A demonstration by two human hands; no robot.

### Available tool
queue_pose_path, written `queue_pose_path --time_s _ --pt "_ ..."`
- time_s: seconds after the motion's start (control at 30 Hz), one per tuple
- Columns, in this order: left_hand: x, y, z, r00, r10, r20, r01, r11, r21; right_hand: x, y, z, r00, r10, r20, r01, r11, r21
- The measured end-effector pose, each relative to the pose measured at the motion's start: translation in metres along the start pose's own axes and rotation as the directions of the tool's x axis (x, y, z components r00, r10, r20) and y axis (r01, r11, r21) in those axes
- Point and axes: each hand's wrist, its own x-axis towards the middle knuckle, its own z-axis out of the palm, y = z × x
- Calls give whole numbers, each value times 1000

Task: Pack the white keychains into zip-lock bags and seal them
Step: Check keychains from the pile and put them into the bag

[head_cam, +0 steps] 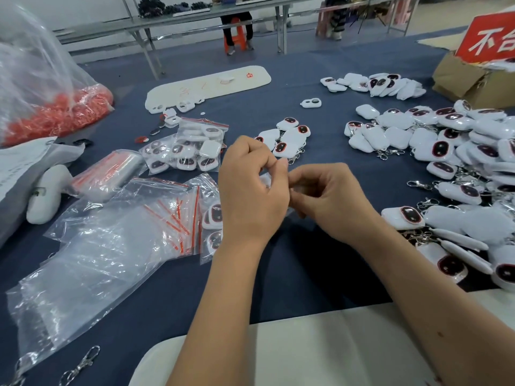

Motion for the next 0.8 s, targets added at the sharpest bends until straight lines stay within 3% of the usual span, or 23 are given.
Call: queue_pose_path --time_s 0.13,0.2,0.3,0.43,0.5,0.63,0.7,0.77,0.8 --pt "1 0 -4 1000 -7 -12 7 1000 -21 -2 -2 8 987 21 159 8 983 -183" --pt "2 -2 -7 1000 -28 0 28 998 -49 -4 -4 12 996 2 93 13 987 -158" --pt "4 -6 -11 993 -107 56 111 992 -68 -4 -3 6 994 32 -107 -28 999 37" --pt "2 -17 -15 946 -241 216 210 965 155 -3 1 -5 988 110 111 -106 993 -42" --pt "0 -19 -14 909 -314 274 245 935 258 -2 7 -9 980 152 132 -139 985 -98" --pt "2 -18 -15 896 -392 209 310 889 337 1 13 -16 980 147 -137 -140 988 62" --pt "5 -21 -18 828 -523 202 467 843 266 3 16 -16 950 160 -268 -125 982 142" --pt "4 -20 -21 718 -628 300 615 774 149 4 17 -15 937 209 -278 -146 962 231" --pt "3 -21 -20 712 -616 338 608 781 142 4 18 -16 938 231 -258 -164 953 254"
